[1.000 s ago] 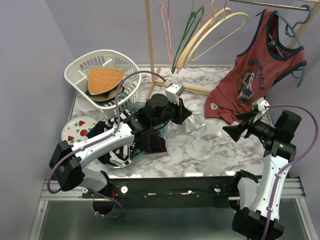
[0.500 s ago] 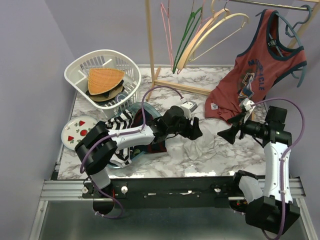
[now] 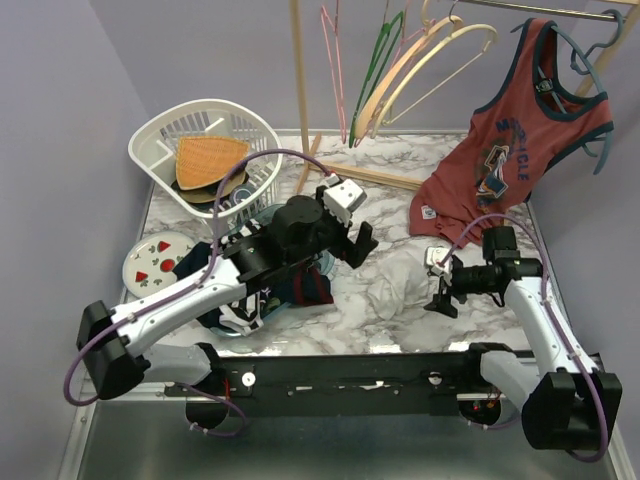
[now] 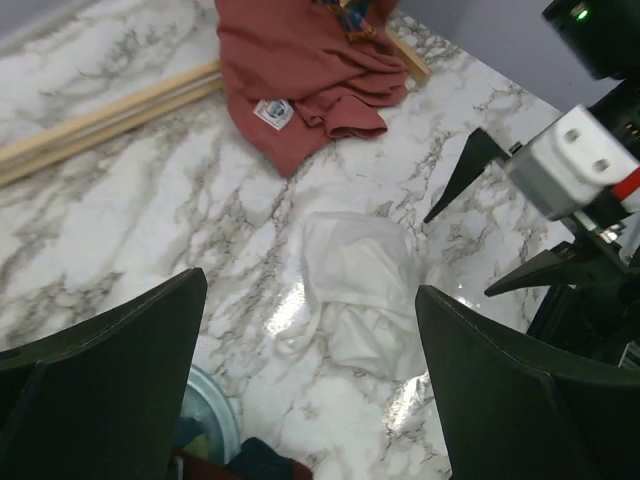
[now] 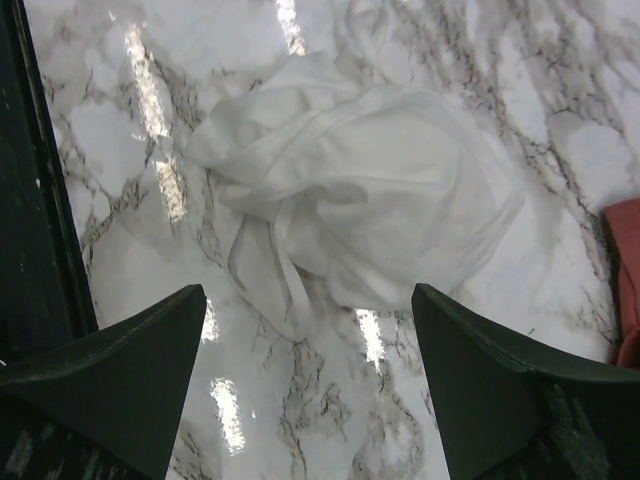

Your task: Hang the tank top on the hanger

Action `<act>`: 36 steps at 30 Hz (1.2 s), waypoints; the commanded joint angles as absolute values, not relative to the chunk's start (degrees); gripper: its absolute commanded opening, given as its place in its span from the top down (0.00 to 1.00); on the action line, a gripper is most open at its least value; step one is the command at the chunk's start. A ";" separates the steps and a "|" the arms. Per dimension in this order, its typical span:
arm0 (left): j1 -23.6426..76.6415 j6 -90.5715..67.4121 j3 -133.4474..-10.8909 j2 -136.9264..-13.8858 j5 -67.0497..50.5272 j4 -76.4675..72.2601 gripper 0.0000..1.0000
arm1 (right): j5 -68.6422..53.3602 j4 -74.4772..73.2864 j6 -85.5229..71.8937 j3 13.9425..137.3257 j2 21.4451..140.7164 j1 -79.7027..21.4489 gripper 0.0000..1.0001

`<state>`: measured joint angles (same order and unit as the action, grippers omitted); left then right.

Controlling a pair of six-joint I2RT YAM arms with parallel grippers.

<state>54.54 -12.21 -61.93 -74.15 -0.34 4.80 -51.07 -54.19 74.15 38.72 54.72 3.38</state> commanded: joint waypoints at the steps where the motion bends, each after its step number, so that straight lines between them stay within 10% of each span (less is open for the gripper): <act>1: 54.40 -0.29 -61.89 -66.56 3.25 17.84 0.01 | -38.42 -47.91 78.05 35.95 58.35 0.18 0.14; 12: 54.14 6.24 -49.48 -60.73 2.55 13.71 0.01 | -28.57 -38.85 72.25 32.96 67.66 -8.95 0.36; 19: 54.14 6.24 -49.04 -60.29 1.76 13.80 0.02 | -27.25 -41.48 68.56 36.03 70.75 -11.69 0.99; 36: 52.73 1.77 -54.92 -75.83 -14.14 11.60 0.05 | -16.53 -47.56 47.39 48.87 54.49 -9.67 1.00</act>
<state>53.19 4.71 -50.65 -69.38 -6.22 12.49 -20.91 -49.25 55.57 48.42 54.46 -10.70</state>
